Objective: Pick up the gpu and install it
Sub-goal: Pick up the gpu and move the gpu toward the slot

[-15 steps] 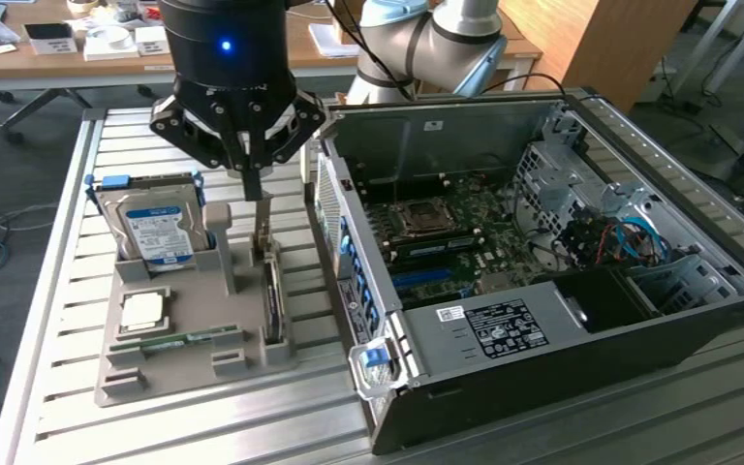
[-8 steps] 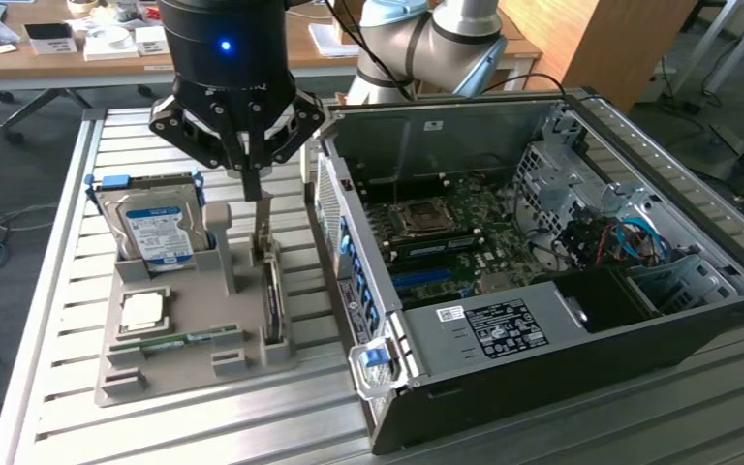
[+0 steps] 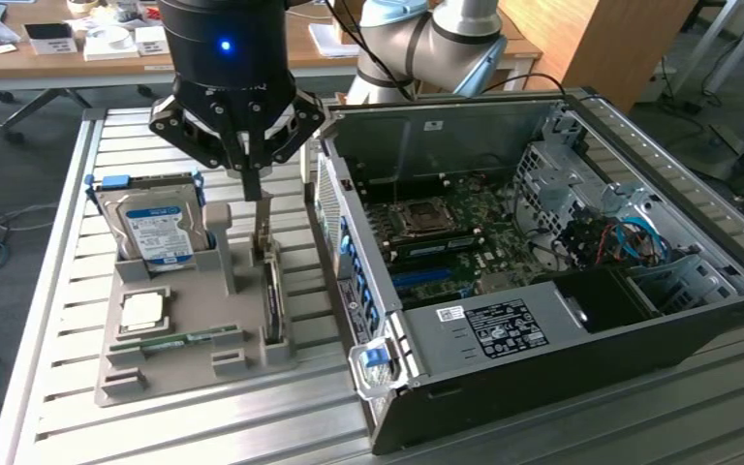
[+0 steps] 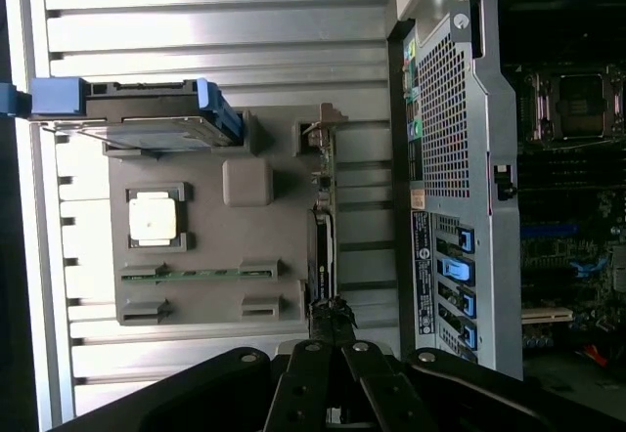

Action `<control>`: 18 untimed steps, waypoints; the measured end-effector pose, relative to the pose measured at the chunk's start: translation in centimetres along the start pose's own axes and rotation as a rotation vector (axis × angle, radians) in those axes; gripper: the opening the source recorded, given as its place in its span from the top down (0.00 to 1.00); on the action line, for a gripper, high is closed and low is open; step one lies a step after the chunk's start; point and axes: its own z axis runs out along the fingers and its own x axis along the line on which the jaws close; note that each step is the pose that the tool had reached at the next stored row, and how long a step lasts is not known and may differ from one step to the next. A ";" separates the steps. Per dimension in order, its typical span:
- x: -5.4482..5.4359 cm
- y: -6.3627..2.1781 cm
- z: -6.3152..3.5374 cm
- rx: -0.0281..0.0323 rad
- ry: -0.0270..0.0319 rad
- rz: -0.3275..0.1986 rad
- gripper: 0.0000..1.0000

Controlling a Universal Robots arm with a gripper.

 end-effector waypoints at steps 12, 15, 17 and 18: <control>0.0 0.00 0.00 -0.0001 0.0000 0.000 0.58; 0.0 0.00 0.00 -0.0001 0.0001 0.000 0.58; 0.0 0.00 0.00 0.0000 0.0000 0.000 0.58; 0.0 0.00 0.00 -0.0001 0.0000 0.000 0.58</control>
